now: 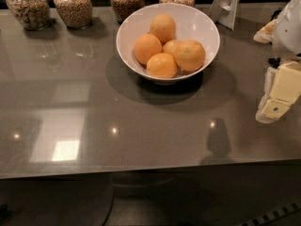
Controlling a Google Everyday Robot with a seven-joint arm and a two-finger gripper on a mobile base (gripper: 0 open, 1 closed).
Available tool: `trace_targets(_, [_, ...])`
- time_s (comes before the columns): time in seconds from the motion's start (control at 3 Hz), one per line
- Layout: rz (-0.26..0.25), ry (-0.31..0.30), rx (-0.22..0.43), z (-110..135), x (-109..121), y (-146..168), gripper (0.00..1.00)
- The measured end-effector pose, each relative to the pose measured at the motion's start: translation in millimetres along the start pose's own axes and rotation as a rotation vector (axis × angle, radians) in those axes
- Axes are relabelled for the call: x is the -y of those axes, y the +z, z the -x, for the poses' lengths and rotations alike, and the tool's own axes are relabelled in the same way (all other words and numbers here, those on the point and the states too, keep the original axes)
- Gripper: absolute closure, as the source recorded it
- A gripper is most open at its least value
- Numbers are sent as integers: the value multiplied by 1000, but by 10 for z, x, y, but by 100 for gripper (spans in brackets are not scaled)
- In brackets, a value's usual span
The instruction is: Pick orange from white bowl
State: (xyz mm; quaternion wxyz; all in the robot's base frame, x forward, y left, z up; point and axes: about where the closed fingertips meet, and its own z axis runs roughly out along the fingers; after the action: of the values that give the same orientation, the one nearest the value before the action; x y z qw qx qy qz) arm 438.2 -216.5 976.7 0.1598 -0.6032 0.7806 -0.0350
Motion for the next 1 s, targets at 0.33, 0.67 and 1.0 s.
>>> trace_targets(0.33, [0,0,1,1,0,0,0])
trace_targets(0.67, [-9,0,47,45,32,-25,0])
trace_targets(1.0, [-48,-22,213,373,251,-101,0])
